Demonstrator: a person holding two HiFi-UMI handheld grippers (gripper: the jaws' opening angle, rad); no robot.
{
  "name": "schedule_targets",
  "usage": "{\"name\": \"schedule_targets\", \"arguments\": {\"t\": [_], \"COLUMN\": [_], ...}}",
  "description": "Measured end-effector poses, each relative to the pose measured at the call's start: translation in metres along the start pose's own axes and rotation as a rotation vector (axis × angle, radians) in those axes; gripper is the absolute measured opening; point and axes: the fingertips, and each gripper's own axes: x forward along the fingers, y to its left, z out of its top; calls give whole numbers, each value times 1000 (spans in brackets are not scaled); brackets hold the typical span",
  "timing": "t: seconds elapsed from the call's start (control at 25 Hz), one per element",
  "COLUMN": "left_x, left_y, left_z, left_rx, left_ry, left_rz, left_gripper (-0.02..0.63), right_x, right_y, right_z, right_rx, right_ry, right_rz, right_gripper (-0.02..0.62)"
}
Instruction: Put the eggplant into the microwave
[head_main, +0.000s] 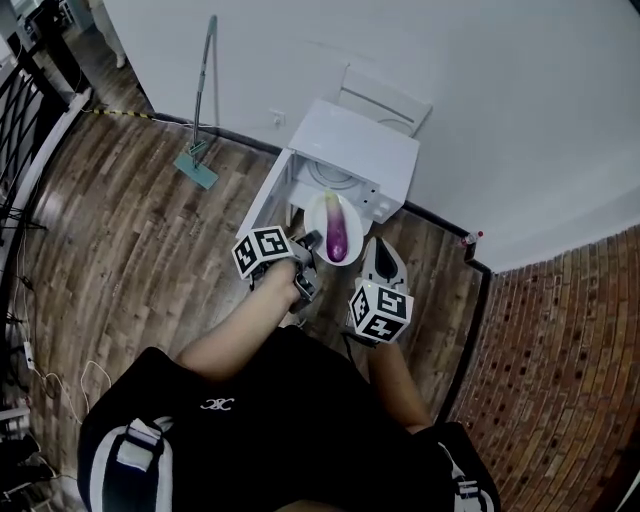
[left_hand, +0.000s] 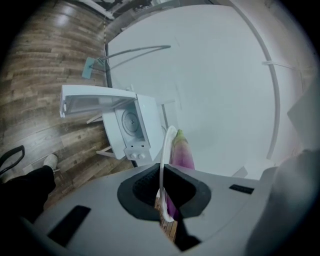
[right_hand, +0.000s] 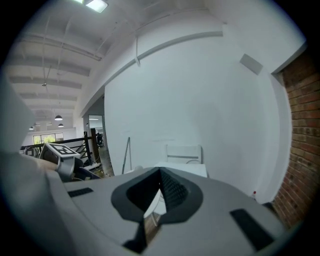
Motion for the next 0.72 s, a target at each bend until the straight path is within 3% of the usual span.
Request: {"name": "schedule_targets", "arguments": {"t": [0.4, 0.72], "left_x": [50, 61], "left_y": [-4, 10], "left_z": [41, 49], "left_rx": [-15, -71], "left_ry": [-30, -158], "left_rz": [9, 57], "left_gripper": [14, 14], "right_x": [70, 116], "right_y": [-11, -12], "right_z": [9, 8], "right_rx": [-48, -109], "right_ry": [54, 84], "right_rz": [52, 221], "right_gripper": [14, 14]}}
